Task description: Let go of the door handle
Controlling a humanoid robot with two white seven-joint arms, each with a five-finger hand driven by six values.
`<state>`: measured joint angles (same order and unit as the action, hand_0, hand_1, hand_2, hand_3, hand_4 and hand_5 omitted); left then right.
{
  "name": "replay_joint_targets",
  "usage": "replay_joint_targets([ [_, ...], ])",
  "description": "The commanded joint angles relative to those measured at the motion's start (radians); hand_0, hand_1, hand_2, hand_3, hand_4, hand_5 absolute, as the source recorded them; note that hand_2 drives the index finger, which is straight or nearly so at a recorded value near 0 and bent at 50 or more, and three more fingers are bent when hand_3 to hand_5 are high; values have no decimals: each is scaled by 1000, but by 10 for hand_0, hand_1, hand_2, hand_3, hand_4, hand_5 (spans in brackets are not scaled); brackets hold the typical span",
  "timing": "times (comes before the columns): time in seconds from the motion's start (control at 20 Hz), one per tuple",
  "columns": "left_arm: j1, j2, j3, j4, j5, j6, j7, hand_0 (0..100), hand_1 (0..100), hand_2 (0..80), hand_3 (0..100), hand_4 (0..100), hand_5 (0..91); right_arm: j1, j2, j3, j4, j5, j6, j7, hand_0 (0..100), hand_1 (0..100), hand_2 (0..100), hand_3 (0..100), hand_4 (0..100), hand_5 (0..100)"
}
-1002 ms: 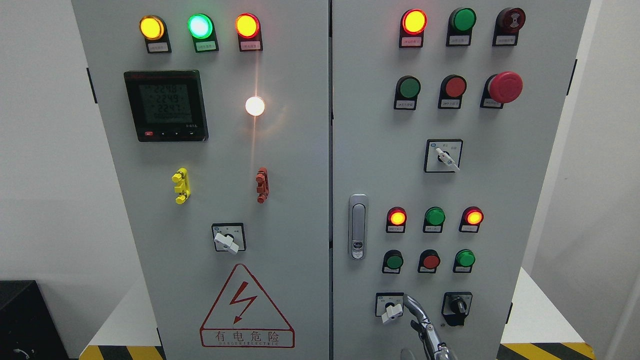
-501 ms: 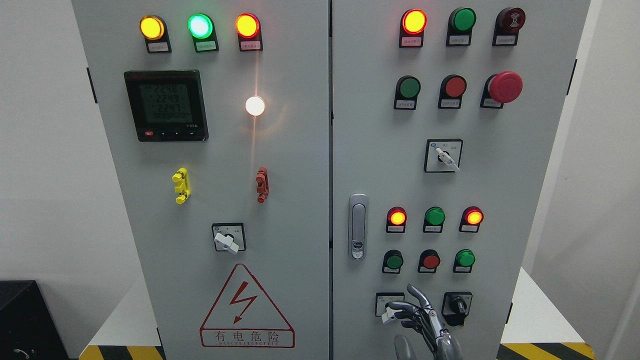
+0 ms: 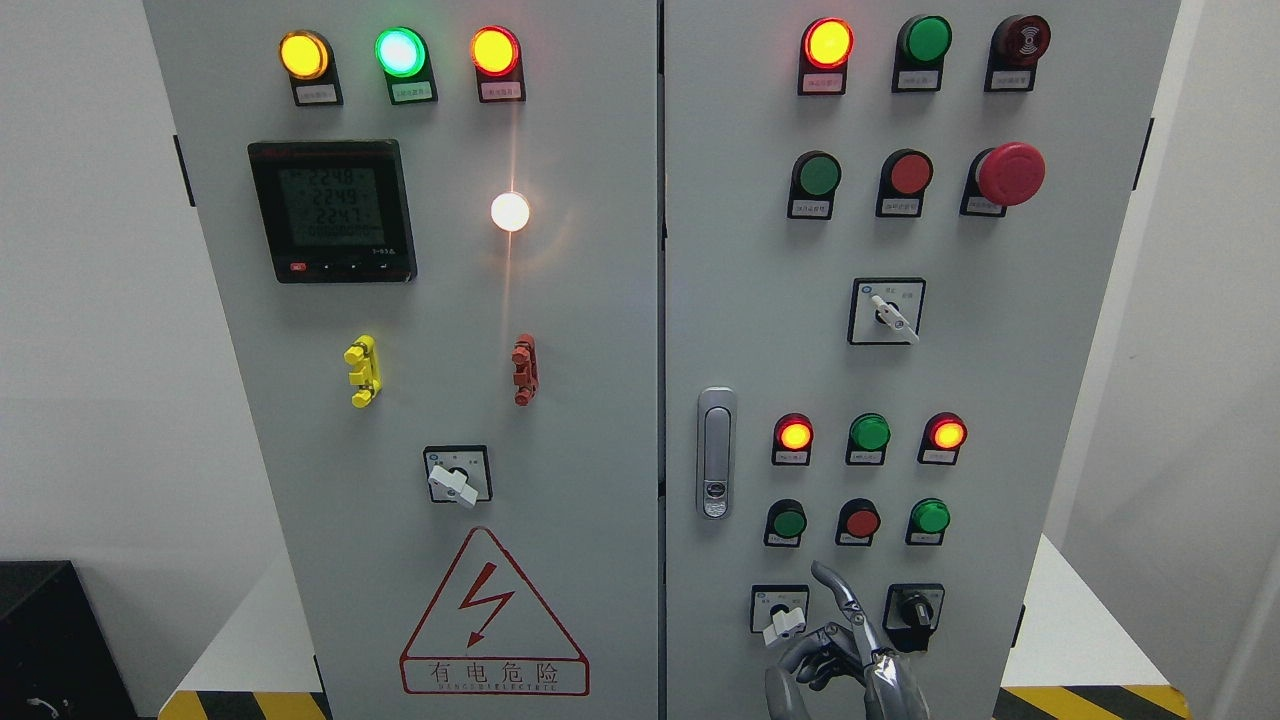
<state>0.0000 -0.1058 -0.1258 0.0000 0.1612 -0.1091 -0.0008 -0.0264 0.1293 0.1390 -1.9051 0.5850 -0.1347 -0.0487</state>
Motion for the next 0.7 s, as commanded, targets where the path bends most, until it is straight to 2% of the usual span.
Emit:
replay_joint_targets([
  [0.0,-28,0,0,29,0,0,1,120,556,0,0,0,0,-47,-2,2,55,193,-11,-28,322,274,43,1000,1000,1000],
  [0.25,-26,0,0,29,0,0,1,120,556,0,0,0,0,-50,-4,5,67,289,-16,-34,318,269,54,1000,1000,1000],
  [0.45,-26,0,0,29,0,0,1,120,556,0,0,0,0,-58,-4,10,83,430,-22,-91,316,262,55,1000,1000,1000],
  [0.65,-26,0,0,29,0,0,1,120,556,0,0,0,0,-69,-4,24,92,535,-22,-102,316,253,59,1000,1000,1000],
])
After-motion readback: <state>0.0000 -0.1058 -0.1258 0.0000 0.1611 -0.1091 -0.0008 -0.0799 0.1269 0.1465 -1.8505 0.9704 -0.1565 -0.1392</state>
